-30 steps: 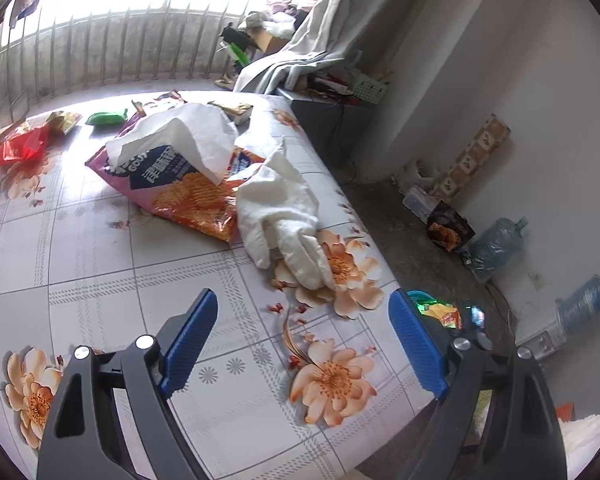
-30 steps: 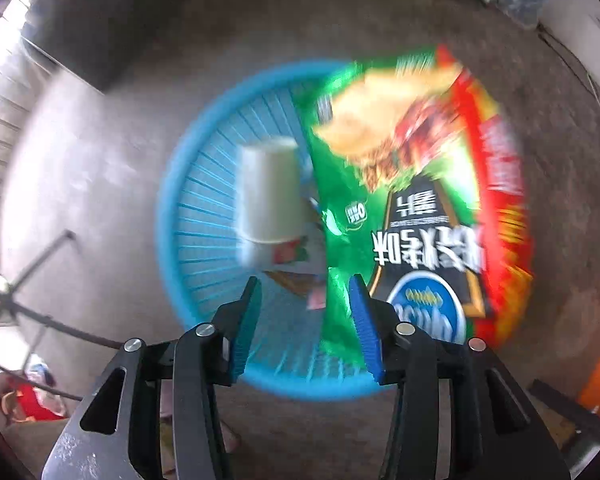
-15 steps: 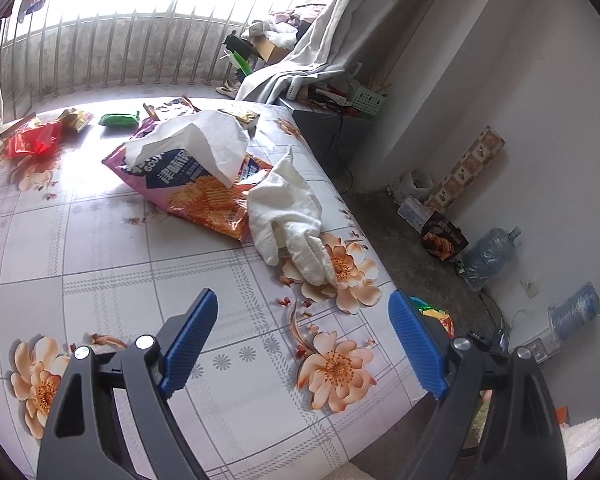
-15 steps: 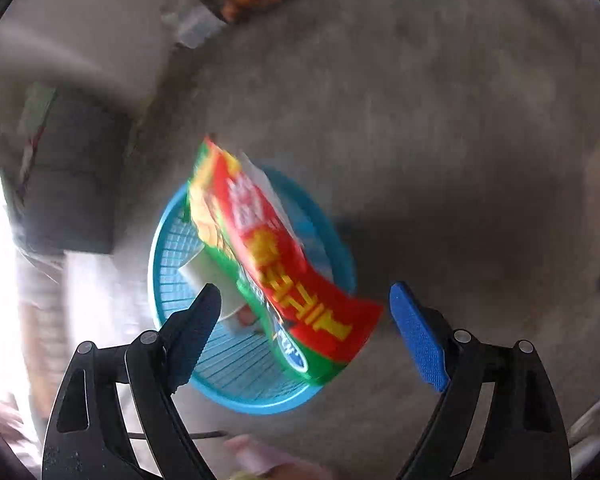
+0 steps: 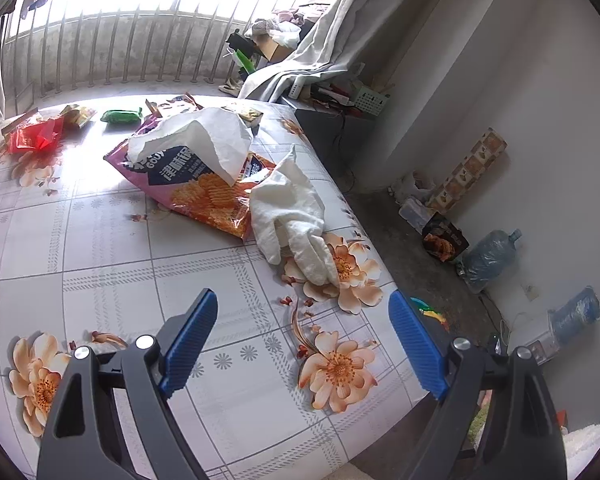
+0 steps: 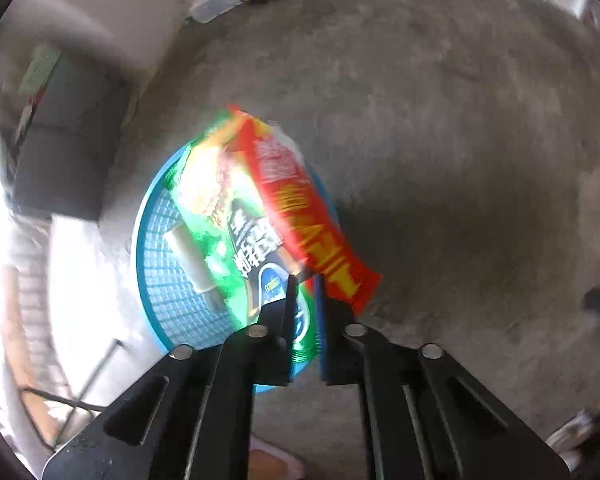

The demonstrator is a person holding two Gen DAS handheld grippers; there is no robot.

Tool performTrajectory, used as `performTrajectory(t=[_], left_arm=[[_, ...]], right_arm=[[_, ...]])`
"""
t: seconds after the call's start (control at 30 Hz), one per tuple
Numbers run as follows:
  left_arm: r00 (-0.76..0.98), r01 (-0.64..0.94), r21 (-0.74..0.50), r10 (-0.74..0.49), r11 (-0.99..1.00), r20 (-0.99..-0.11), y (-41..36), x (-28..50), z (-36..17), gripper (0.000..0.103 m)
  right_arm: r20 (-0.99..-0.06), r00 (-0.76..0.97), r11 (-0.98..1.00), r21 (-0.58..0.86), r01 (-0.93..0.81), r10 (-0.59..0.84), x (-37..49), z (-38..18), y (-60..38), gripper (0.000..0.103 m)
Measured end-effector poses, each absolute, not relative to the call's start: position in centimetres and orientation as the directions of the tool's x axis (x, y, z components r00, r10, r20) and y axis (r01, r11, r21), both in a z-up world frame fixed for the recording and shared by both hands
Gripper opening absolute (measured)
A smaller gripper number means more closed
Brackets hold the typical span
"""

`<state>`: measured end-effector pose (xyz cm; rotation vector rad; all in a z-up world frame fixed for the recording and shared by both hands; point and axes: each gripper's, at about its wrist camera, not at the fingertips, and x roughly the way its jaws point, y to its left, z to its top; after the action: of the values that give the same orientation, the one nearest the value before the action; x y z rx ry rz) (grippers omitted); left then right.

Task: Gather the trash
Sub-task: 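Move both grippers back from the wastebasket toward the table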

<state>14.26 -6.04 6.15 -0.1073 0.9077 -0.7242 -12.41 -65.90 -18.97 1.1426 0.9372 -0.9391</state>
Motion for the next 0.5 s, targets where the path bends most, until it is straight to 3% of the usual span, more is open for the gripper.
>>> performTrajectory(t=[0.2, 0.27, 0.3, 0.33, 0.43, 0.5], left_arm=[[0.395, 0.531, -0.378, -0.616, 0.759, -0.682, -6.2, 14.0, 6.1, 0.085], [0.395, 0.530, -0.376, -0.614, 0.760, -0.683, -6.2, 14.0, 6.1, 0.085], [0.396, 0.530, -0.375, -0.613, 0.760, -0.683, -6.2, 14.0, 6.1, 0.085], [0.397, 0.531, -0.374, -0.613, 0.761, -0.684, -6.1, 14.0, 6.1, 0.085], [0.401, 0.526, -0.371, -0.608, 0.765, -0.685, -5.9, 14.0, 6.1, 0.085], [0.401, 0.521, -0.373, -0.606, 0.768, -0.687, -5.7, 14.0, 6.1, 0.085]], right_arm=[[-0.947, 0.236, 0.345, 0.152, 0.926, -0.217, -9.1, -18.0, -64.2, 0.005], [-0.944, 0.200, 0.343, 0.102, 0.934, -0.264, -8.9, -17.8, -64.3, 0.031], [-0.938, 0.202, 0.319, 0.107, 0.942, -0.282, -9.2, -18.0, -64.9, 0.058], [-0.933, 0.212, 0.299, 0.122, 0.946, -0.292, -9.4, -18.1, -65.2, 0.067], [-0.938, 0.279, 0.196, 0.240, 0.951, -0.204, -10.5, -20.1, -67.2, 0.075], [-0.944, 0.307, 0.106, 0.296, 0.949, -0.119, -11.4, -22.4, -68.2, 0.075]])
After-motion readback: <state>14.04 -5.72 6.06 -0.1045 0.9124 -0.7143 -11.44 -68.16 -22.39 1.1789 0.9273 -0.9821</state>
